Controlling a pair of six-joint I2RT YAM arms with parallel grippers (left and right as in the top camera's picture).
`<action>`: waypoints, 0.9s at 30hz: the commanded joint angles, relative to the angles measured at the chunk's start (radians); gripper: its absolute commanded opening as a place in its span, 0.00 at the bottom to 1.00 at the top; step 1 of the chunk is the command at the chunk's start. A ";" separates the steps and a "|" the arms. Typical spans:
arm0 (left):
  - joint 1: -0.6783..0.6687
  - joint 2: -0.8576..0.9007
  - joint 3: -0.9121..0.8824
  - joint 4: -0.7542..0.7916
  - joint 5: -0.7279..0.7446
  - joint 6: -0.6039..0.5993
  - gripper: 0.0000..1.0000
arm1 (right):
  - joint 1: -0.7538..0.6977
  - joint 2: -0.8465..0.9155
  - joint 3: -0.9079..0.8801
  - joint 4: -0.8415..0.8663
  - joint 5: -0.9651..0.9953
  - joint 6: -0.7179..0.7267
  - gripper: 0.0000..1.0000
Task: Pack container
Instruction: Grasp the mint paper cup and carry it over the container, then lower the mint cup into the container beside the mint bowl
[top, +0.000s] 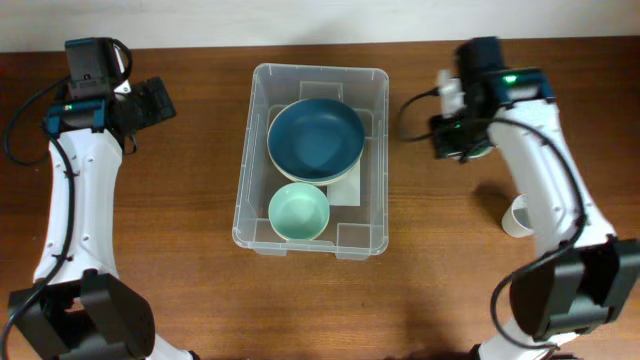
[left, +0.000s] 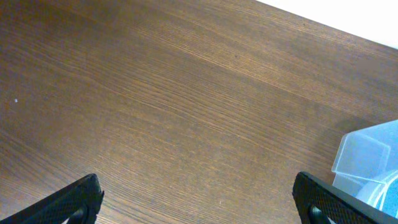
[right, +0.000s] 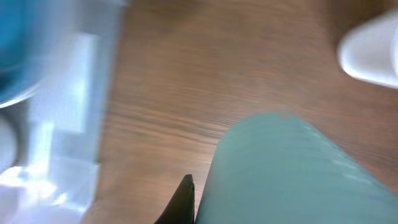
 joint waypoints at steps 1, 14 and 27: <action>0.002 -0.012 0.016 0.000 -0.004 0.002 1.00 | 0.135 -0.053 0.018 -0.001 0.008 0.005 0.04; 0.002 -0.011 0.016 0.000 -0.004 0.002 1.00 | 0.467 -0.055 0.017 -0.019 0.012 0.009 0.04; 0.002 -0.012 0.016 0.000 -0.004 0.002 1.00 | 0.556 -0.048 -0.108 0.058 0.013 0.035 0.04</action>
